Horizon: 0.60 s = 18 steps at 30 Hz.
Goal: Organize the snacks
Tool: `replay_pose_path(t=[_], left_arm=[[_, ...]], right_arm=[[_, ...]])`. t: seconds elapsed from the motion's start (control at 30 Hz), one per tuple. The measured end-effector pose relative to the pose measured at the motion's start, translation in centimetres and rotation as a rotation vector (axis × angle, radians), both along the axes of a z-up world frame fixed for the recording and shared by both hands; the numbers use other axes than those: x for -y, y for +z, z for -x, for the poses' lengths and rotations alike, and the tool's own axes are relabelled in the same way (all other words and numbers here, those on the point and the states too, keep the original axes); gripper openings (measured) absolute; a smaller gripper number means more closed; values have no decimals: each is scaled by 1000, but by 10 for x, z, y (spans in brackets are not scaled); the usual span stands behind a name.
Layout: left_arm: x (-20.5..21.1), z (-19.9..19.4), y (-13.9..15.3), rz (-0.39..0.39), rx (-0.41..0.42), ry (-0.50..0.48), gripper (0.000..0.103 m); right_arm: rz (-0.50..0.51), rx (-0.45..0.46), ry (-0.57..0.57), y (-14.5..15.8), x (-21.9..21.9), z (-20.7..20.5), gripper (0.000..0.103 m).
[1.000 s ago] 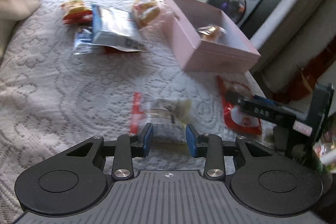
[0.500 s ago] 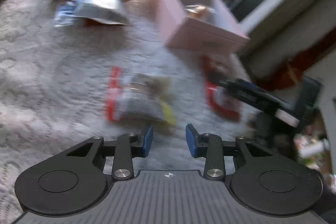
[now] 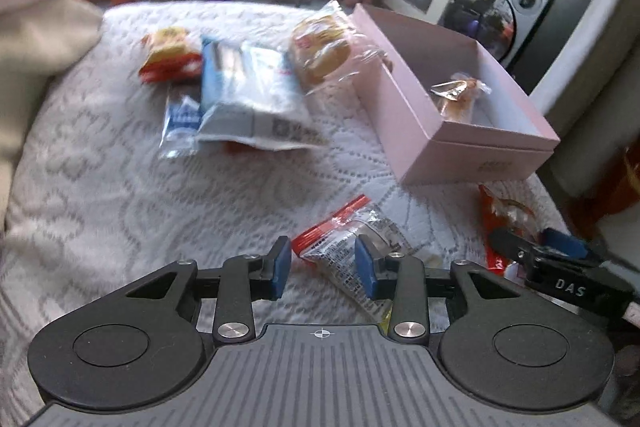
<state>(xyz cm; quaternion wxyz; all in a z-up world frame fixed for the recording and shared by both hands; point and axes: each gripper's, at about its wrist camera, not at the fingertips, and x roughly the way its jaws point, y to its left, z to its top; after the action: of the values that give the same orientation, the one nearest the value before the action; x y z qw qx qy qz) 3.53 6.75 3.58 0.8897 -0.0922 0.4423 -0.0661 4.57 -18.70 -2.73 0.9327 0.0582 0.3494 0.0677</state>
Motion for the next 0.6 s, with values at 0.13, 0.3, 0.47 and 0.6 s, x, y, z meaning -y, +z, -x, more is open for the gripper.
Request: replay_pose_path(t=[0.13, 0.3, 0.47, 0.6], left_arm=[[8, -4, 0, -47, 22, -16, 45], [1, -6, -1, -103, 38, -4, 47], [-9, -1, 11, -46, 64, 61, 42], [17, -6, 21, -49, 102, -12, 42]], right_arm=[[0, 0, 0, 0, 0, 0, 98], [1, 0, 0, 0, 0, 0, 98], [0, 0, 0, 0, 0, 0, 98], [0, 0, 0, 0, 0, 0, 98]])
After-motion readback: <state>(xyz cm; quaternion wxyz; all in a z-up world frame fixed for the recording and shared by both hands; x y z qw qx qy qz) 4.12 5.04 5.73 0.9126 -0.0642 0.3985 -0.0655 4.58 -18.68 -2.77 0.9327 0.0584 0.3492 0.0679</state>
